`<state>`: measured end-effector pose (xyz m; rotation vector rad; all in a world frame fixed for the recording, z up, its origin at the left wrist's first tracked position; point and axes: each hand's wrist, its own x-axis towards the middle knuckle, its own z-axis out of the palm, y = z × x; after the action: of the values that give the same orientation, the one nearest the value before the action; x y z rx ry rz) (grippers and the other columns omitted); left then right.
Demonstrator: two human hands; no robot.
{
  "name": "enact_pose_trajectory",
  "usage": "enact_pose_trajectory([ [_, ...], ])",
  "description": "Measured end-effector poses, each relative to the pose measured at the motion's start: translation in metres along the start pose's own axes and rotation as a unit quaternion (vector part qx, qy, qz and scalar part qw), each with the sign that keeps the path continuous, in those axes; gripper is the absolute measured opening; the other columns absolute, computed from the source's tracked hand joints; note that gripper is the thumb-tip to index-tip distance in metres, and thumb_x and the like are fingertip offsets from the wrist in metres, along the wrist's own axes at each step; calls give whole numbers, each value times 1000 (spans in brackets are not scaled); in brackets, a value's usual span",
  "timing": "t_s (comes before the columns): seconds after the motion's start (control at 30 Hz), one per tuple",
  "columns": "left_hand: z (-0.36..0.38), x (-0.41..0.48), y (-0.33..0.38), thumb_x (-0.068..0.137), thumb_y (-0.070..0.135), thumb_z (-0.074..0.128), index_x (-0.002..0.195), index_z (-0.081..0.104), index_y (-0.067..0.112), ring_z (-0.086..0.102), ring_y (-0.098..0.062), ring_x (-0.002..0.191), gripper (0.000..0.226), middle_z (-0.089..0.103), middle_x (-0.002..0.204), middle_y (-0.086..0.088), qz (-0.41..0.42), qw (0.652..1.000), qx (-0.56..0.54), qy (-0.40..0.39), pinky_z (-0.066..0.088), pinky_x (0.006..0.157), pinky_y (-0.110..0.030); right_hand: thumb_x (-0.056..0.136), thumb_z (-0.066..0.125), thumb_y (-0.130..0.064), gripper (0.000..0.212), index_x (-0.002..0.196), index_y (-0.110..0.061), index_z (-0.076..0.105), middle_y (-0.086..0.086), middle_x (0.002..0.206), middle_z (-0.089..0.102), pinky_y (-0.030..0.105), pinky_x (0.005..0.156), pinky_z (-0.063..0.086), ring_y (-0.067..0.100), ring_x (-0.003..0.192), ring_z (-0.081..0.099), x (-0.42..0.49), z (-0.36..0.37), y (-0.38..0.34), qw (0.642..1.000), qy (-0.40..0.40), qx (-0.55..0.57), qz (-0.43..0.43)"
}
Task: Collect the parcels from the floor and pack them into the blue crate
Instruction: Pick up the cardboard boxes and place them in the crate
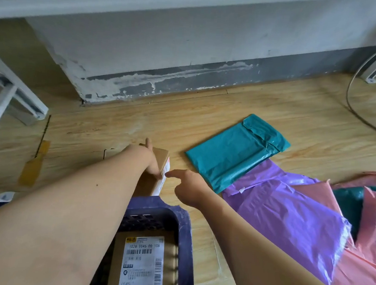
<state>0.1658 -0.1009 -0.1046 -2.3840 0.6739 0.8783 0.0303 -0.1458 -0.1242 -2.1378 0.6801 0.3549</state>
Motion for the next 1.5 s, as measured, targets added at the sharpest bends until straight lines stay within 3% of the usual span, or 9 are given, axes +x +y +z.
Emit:
enact_pose_trajectory([
  [0.23, 2, 4, 2, 77, 43, 67, 146, -25, 20, 37, -37, 131, 117, 17, 152, -22, 12, 998, -40, 47, 44, 96, -43, 82, 39, 2, 58, 132, -23, 53, 7, 135, 52, 31, 96, 43, 25, 121, 50, -8, -6, 14, 998, 33, 26, 40],
  [0.33, -1, 1, -1, 65, 37, 73, 148, 0, 14, 46, -33, 118, 113, 40, 134, -17, 31, 990, -112, 85, 49, 90, -41, 80, 41, 2, 58, 130, -24, 54, 6, 131, 56, 30, 94, 43, 25, 120, 51, -12, -10, 16, 994, 77, 46, 61],
  [0.43, -8, -12, 0, 63, 30, 76, 141, 19, 7, 43, -31, 121, 99, 42, 131, -15, 63, 972, -168, 151, 46, 89, -39, 77, 42, 2, 59, 128, -25, 55, 5, 125, 60, 30, 91, 45, 26, 115, 54, -16, -16, 15, 989, 124, 55, 66],
  [0.7, -33, -66, -7, 64, 20, 78, 144, 18, 16, 35, -32, 129, 101, 35, 140, -15, 201, 876, -251, 359, 38, 105, -43, 81, 47, 0, 59, 135, -21, 47, 9, 129, 55, 28, 95, 40, 24, 117, 52, -43, -40, -3, 966, 244, 76, 50],
  [0.97, -42, -151, -32, 62, 23, 82, 144, 22, 14, 35, -29, 130, 102, 32, 144, -10, 241, 782, -270, 508, 36, 105, -47, 81, 45, 2, 61, 137, -21, 45, 8, 128, 56, 31, 95, 40, 23, 117, 51, -110, -58, -51, 950, 304, 75, 13],
  [1.27, -19, -275, -69, 64, 22, 80, 145, 21, 16, 33, -25, 130, 100, 32, 143, -6, 236, 747, -365, 503, 35, 107, -45, 80, 48, 0, 56, 132, -21, 49, 7, 123, 58, 27, 86, 40, 25, 111, 54, -220, -61, -112, 926, 363, 100, -26],
  [1.33, -9, -300, -78, 65, 18, 78, 145, 21, 17, 34, -22, 130, 98, 32, 143, -4, 236, 732, -410, 491, 35, 106, -37, 80, 48, 0, 54, 131, -19, 49, 7, 124, 57, 27, 88, 40, 24, 112, 53, -242, -57, -121, 922, 370, 111, -27],
  [1.4, 3, -323, -87, 65, 12, 77, 143, 25, 19, 38, -18, 124, 94, 38, 137, 0, 225, 707, -480, 468, 36, 97, -27, 80, 48, 0, 54, 131, -18, 50, 7, 125, 58, 27, 89, 40, 25, 113, 53, -261, -52, -127, 918, 377, 119, -27],
  [1.5, 26, -350, -101, 65, 3, 70, 129, 38, 20, 51, -13, 101, 73, 52, 109, 7, 213, 653, -624, 371, 40, 74, -21, 81, 49, -1, 53, 131, -18, 49, 8, 127, 58, 27, 89, 39, 25, 113, 53, -282, -39, -133, 916, 378, 129, -25],
])
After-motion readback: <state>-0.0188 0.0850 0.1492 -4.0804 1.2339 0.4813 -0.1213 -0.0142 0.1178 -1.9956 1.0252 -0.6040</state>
